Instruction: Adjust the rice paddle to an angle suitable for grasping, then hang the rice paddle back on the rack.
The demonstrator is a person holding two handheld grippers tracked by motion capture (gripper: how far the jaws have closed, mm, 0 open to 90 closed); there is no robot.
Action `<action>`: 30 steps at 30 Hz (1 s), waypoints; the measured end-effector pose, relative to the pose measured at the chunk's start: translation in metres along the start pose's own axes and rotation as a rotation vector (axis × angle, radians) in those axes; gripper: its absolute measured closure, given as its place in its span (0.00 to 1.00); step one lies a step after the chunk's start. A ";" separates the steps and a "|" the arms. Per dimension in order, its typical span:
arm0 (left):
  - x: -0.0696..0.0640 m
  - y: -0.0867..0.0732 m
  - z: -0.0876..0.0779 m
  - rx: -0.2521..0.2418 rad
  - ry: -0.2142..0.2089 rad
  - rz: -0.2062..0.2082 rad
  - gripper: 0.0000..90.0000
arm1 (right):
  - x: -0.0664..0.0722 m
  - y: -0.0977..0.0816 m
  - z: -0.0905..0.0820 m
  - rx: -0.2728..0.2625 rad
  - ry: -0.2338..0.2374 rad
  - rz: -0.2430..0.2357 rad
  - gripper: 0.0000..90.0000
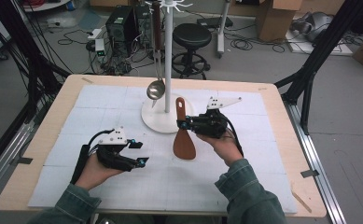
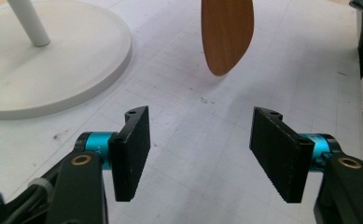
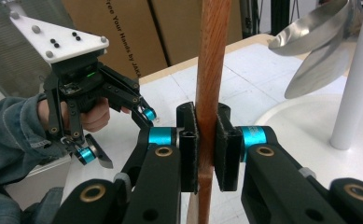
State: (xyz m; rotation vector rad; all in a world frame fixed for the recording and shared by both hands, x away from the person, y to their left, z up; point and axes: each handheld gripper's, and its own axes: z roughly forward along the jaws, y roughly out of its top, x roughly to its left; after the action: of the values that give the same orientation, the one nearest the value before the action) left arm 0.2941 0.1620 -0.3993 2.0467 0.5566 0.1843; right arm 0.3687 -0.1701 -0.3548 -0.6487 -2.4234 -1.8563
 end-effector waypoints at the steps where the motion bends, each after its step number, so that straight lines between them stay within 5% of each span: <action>1: 0.000 0.000 0.000 0.000 0.000 0.000 0.41 | 0.000 0.002 0.000 -0.003 0.000 0.001 0.92; 30: 0.011 -0.007 -0.029 -0.031 0.058 -0.033 0.31 | -0.013 0.046 0.011 -0.031 0.039 -0.035 0.92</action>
State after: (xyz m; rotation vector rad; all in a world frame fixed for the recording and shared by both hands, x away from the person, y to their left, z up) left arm 0.2913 0.1931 -0.3914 2.0061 0.6189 0.2319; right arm 0.3983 -0.1539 -0.3191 -0.5699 -2.4018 -1.9048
